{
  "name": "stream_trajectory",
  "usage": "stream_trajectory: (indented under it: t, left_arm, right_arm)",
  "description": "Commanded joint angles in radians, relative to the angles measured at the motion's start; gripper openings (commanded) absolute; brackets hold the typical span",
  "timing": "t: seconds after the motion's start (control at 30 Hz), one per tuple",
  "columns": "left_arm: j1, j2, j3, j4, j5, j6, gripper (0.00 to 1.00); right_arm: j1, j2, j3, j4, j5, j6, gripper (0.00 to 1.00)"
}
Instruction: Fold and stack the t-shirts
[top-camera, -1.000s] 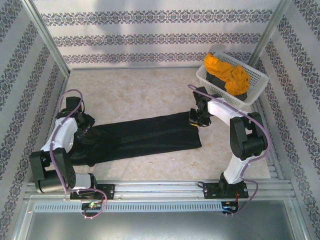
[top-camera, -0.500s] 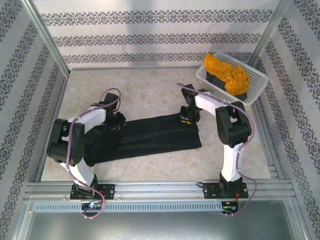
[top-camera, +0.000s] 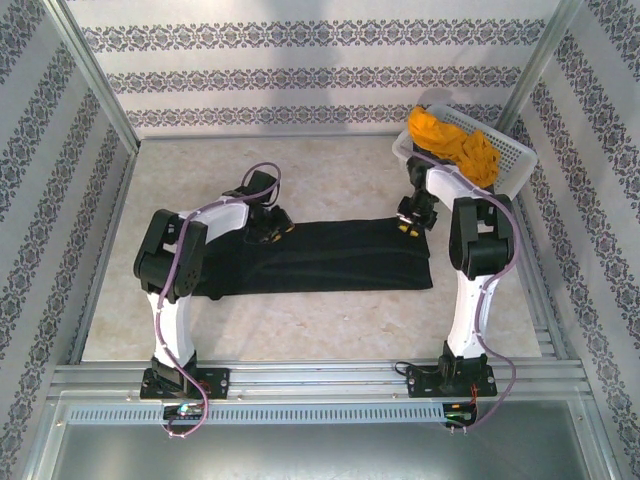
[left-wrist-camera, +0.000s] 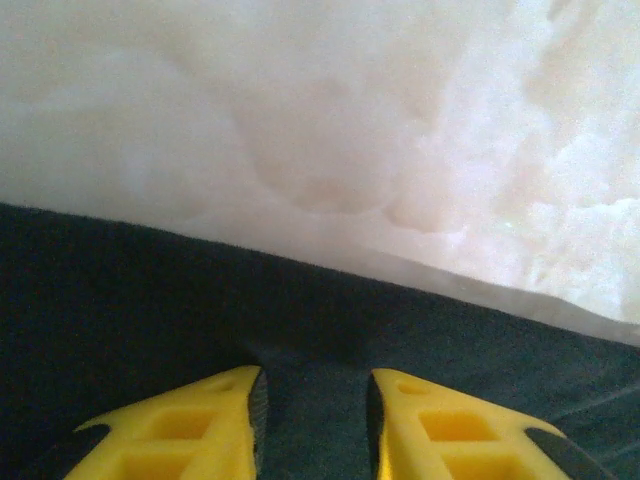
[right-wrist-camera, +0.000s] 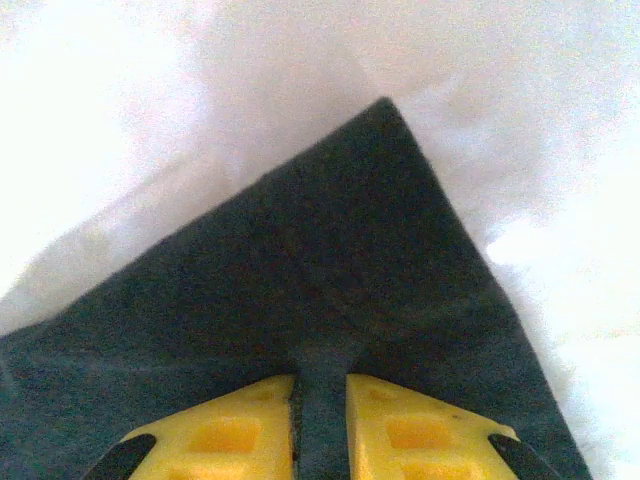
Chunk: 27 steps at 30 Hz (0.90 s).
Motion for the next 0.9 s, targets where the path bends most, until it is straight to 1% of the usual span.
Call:
stream_trajectory:
  t: [0.0, 0.07, 0.17, 0.27, 0.4, 0.47, 0.53, 0.57, 0.63, 0.7, 0.87]
  left_arm:
    - [0.007, -0.034, 0.049, -0.019, -0.014, 0.008, 0.38]
    - [0.029, -0.091, 0.048, -0.057, -0.054, 0.026, 0.42]
    - [0.084, -0.182, 0.031, -0.137, -0.107, 0.071, 0.42]
    - [0.151, -0.245, 0.009, -0.24, -0.116, 0.143, 0.43]
    - [0.21, -0.289, -0.045, -0.336, -0.106, 0.303, 0.42]
    - [0.218, -0.289, -0.067, -0.342, -0.076, 0.381, 0.42]
    - [0.219, -0.283, -0.088, -0.306, -0.019, 0.444, 0.43]
    - [0.217, -0.281, -0.104, -0.27, 0.003, 0.468, 0.43]
    - [0.216, -0.28, -0.127, -0.229, 0.011, 0.514, 0.44]
    - [0.217, -0.273, -0.138, -0.226, 0.005, 0.566, 0.45]
    - [0.216, -0.281, -0.196, -0.21, 0.038, 0.653, 0.48]
  right_arm:
    - [-0.032, -0.003, 0.046, -0.034, 0.003, -0.032, 0.22]
    - [-0.03, -0.035, 0.037, 0.012, -0.042, -0.062, 0.25]
    - [0.004, -0.117, -0.009, 0.072, -0.056, -0.101, 0.32]
    - [0.054, -0.217, -0.102, 0.155, -0.072, -0.119, 0.38]
    - [0.121, -0.303, -0.211, 0.259, -0.185, -0.122, 0.39]
    - [0.149, -0.334, -0.266, 0.322, -0.249, -0.117, 0.4]
    - [0.17, -0.353, -0.304, 0.355, -0.285, -0.103, 0.4]
    - [0.178, -0.358, -0.318, 0.361, -0.294, -0.098, 0.4]
    - [0.191, -0.365, -0.332, 0.356, -0.3, -0.093, 0.4]
    - [0.201, -0.378, -0.344, 0.353, -0.303, -0.091, 0.4]
    - [0.214, -0.402, -0.355, 0.342, -0.306, -0.081, 0.4]
